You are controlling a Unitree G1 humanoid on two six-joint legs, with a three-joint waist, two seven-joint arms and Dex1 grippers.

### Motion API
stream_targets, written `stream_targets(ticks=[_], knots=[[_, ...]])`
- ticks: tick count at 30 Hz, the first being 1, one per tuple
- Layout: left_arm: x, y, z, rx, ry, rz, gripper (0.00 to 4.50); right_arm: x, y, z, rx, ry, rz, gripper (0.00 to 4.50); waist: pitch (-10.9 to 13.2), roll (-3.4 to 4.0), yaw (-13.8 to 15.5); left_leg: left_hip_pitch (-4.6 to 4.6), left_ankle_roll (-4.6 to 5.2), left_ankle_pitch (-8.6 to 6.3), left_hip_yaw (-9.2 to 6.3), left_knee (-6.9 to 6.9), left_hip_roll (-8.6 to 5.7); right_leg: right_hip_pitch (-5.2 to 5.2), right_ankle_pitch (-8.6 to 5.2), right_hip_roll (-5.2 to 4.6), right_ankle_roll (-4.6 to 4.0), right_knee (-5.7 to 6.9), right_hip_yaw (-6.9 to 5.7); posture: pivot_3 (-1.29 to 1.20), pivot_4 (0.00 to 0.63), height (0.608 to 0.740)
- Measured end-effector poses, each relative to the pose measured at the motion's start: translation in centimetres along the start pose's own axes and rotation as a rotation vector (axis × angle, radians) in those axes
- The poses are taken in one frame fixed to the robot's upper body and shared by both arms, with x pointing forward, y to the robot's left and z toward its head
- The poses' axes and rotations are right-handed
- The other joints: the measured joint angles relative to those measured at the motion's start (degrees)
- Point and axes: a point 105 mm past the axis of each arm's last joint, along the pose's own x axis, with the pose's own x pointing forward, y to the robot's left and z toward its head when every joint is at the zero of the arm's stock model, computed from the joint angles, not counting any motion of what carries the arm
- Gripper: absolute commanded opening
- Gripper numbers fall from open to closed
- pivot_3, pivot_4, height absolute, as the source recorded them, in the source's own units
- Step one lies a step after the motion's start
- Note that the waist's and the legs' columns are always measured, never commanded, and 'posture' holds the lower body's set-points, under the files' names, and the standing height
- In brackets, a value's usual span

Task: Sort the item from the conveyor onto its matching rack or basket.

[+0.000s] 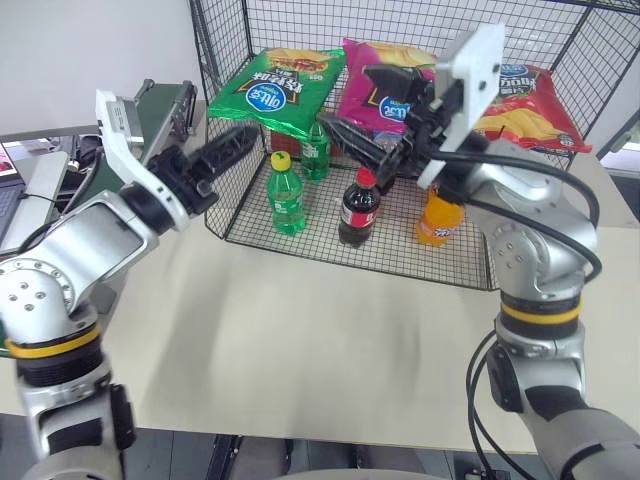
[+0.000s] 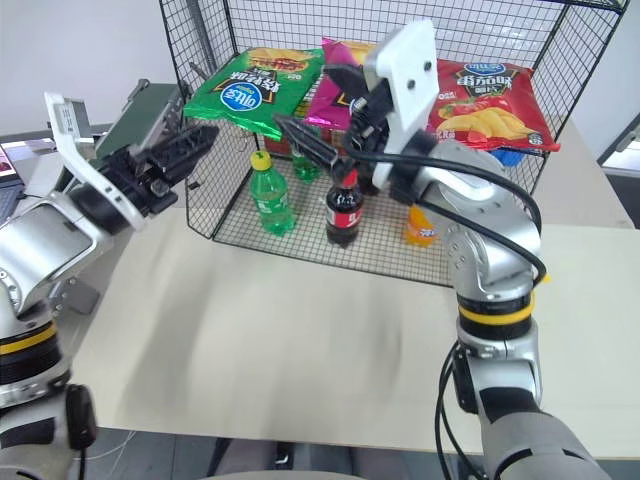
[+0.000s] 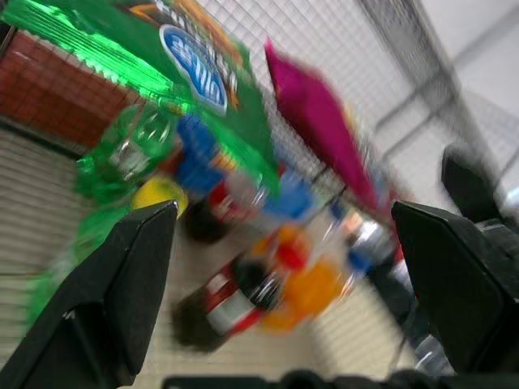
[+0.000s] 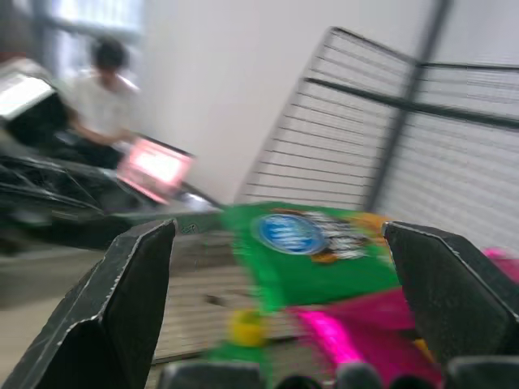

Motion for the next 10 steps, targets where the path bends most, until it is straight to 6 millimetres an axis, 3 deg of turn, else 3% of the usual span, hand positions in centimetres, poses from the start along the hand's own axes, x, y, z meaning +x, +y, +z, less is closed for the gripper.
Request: stream_targets(ticks=[3, 6, 10], knots=[[-1.3, 0.5, -0.8, 0.175, 0.067, -0.018, 4.47, -2.3, 1.7, -1.9, 0.063, 0.098, 0.080, 4.50, 0.0, 0.06, 0.2, 0.03, 0.21, -0.12, 0.02, -0.11, -0.02, 0.00, -0.01, -0.06, -0.01, -0.08, 0.02, 0.00, 0.150, 0.740], [-2.9, 2.9, -2.0, 0.377, 0.154, 0.043, 4.47, -5.3, 2.3, -4.2, 0.105, 0.225, 0.087, 4.50, 0.1, 0.08, 0.0, 0.15, 0.30, -0.17, 0.16, -0.18, 0.01, 0.00, -0.04, -0.04, -0.06, -0.10, 0.15, 0.00, 0.150, 0.740], [-3.6, 3.9, -2.9, 0.498, 0.177, 0.040, 4.47, -6.8, 2.0, -5.2, 0.077, 0.290, 0.054, 4.50, 0.1, 0.06, -0.6, 0.17, 0.36, -0.21, 0.31, -0.18, 0.19, -0.06, -0.06, -0.05, -0.06, -0.11, 0.42, 0.00, 0.150, 0.740]])
